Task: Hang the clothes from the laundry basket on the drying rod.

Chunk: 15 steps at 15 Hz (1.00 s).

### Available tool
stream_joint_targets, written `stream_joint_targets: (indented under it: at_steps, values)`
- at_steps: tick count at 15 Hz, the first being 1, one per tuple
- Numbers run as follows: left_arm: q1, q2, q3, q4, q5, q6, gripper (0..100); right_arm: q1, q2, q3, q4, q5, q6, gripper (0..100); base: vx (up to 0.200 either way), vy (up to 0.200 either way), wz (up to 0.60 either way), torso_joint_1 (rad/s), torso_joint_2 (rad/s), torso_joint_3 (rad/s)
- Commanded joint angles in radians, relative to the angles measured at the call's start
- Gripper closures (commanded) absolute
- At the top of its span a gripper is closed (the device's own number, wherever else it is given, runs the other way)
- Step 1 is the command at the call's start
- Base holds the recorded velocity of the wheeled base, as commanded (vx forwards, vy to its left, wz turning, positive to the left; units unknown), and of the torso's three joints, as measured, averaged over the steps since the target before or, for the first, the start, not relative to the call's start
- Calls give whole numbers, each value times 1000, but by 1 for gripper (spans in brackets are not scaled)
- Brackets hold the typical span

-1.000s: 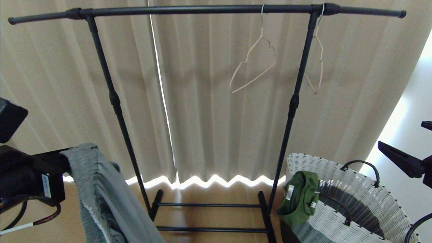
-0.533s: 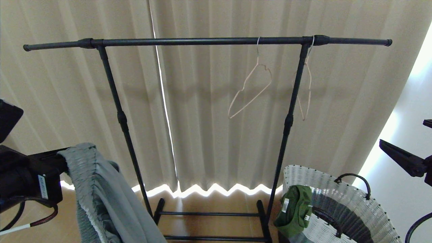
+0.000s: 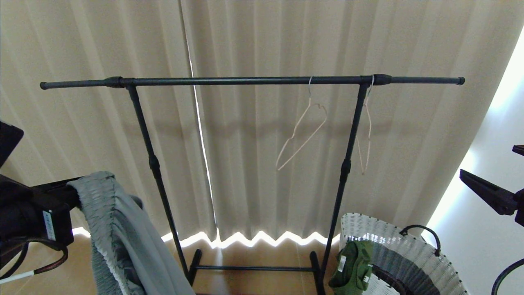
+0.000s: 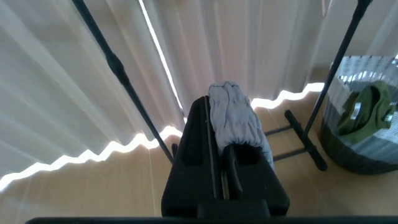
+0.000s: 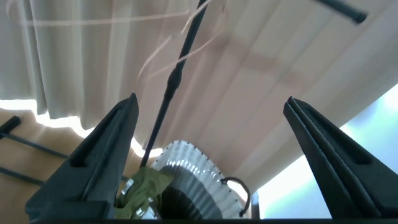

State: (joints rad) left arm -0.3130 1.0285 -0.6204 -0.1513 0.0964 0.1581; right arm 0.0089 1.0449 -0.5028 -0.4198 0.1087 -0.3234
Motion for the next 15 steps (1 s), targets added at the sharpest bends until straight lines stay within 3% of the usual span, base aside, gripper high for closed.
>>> stream_joint_targets:
  at_steps: [1,5,11,15]
  values:
    - [0,1,-2,-1,0,5,100,2,1,-3,-1,-1,0,0,0,0,0,212,-505,-295]
    - [0,-7,4,-1,0,24,100,2,3,-26,6,3,0,0,0,0,0,174,-408,-226]
    - [0,-1,8,-1,2,20,100,2,12,-26,15,5,1,0,0,0,0,15,-30,-18]
    - [0,1,7,-1,2,20,100,3,15,-30,15,5,1,0,200,0,0,1,0,-4]
